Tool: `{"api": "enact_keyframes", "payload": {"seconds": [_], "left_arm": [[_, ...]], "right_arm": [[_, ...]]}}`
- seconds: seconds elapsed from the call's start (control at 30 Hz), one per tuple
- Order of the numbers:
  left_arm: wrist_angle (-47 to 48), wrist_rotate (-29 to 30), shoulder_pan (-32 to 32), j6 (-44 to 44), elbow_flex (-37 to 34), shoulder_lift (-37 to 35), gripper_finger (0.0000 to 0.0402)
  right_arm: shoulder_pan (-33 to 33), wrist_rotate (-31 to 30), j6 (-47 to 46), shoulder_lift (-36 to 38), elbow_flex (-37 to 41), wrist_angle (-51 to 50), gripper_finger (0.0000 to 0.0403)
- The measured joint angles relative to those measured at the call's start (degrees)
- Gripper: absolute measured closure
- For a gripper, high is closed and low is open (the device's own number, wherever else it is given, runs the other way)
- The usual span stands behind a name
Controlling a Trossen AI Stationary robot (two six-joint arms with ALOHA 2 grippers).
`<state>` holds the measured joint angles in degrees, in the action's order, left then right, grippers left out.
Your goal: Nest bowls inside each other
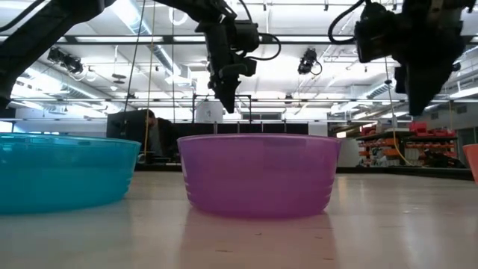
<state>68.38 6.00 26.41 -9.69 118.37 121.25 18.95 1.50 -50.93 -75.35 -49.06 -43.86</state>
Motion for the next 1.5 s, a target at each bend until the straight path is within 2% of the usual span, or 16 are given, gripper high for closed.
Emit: {"api": "enact_keyframes", "payload": {"seconds": [0.67,1.03,1.17,1.5], "left_arm": [[0.0,0.0,0.0,0.0,0.0,0.0,0.0369],[-0.2,0.0,-0.6,0.4,0.0,0.0,0.0365],[-0.1,0.0,-0.9,0.6,0.0,0.0,0.0363],[0.0,0.0,-1.7,1.5,0.0,0.0,0.0377]], "right_arm": [[18.3,0.2,-25.7,-5.6,0.0,-4.5,0.0367],[18.9,-0.2,-25.6,-8.6,0.0,-4.6,0.0366],[18.9,-2.2,-25.1,-8.6,0.0,-4.7,0.0366],[18.6,-2.4,-24.4,-8.4,0.0,-5.8,0.0366]]}}
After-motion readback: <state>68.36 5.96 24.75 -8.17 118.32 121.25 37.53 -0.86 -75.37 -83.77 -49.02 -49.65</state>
